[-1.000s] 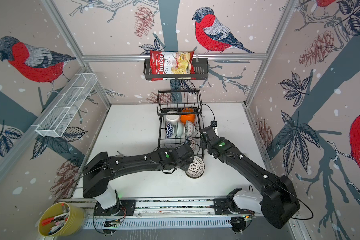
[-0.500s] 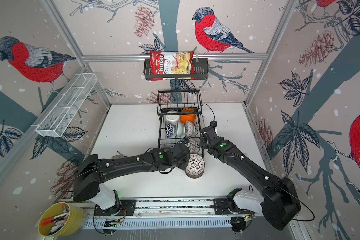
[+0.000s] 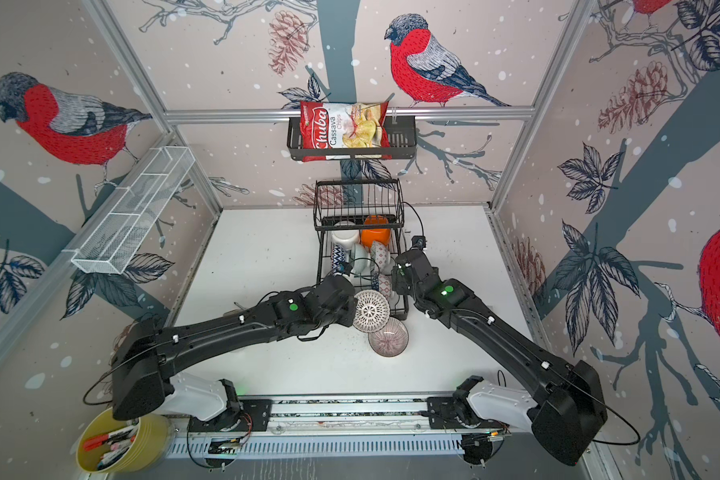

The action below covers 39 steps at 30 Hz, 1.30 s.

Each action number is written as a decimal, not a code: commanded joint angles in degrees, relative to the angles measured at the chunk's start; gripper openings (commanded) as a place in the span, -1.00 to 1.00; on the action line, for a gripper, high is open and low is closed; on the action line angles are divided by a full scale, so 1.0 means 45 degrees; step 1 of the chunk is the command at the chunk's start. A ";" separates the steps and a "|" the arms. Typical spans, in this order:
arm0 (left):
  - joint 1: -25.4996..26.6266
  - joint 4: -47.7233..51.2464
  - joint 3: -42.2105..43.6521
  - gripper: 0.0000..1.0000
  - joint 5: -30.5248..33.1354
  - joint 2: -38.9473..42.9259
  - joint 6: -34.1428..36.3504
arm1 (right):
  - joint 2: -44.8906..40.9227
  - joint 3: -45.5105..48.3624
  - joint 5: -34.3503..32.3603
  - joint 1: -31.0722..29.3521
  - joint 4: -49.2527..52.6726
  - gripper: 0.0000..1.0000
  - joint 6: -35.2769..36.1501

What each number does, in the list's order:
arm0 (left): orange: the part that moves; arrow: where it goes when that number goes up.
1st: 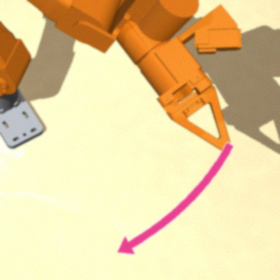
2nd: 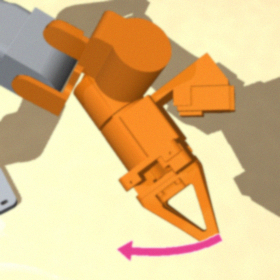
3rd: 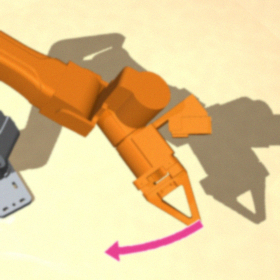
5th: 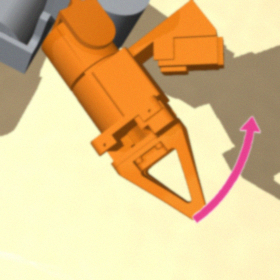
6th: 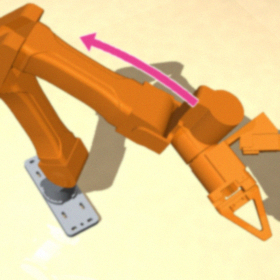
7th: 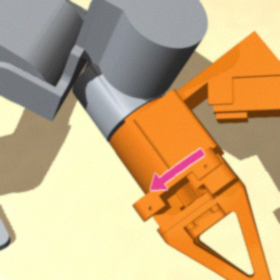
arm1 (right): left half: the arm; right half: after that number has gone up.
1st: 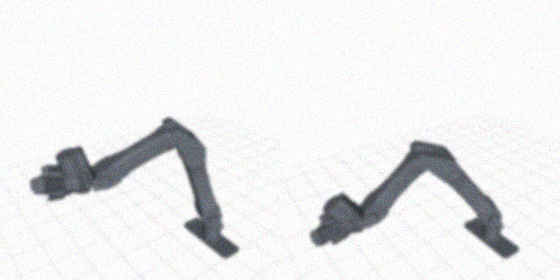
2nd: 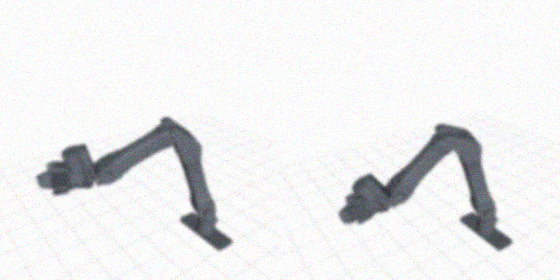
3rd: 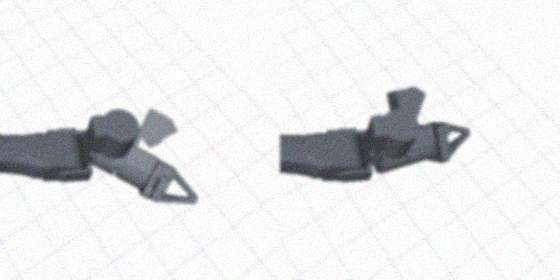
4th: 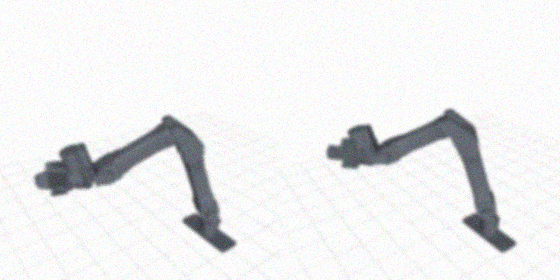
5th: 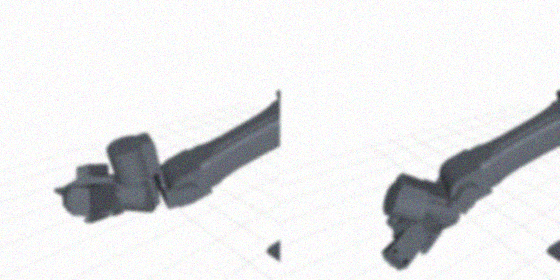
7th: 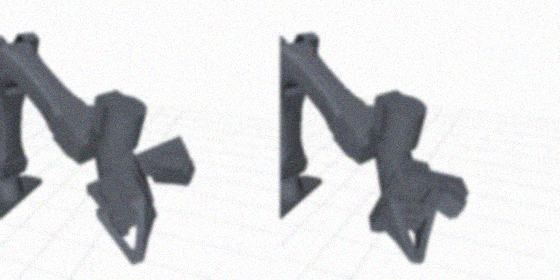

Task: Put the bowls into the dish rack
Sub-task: 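Lift the maroon bowl with the left gripper while the right reaches in, then grasp the maroon-patterned bowl's rim with the right gripper while the left holds it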

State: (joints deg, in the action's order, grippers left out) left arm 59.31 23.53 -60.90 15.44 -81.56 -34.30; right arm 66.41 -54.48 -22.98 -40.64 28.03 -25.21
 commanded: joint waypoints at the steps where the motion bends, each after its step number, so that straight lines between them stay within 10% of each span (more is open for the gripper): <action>1: -0.0233 -0.0292 0.0309 -1.00 0.0733 0.0607 -0.0278 | -0.0084 -0.0246 0.0161 -0.0515 0.0041 0.49 0.0431; 39: -0.2388 -0.1420 0.1943 -1.00 0.0408 0.2413 -0.0364 | 0.3557 -0.2267 0.2434 -0.2898 -0.0917 -0.41 0.0936</action>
State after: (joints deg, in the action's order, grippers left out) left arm 48.80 21.30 -52.21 16.95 -71.26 -35.92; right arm 81.91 -64.16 -11.62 -53.47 25.28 -20.93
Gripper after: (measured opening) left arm 0.071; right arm 0.295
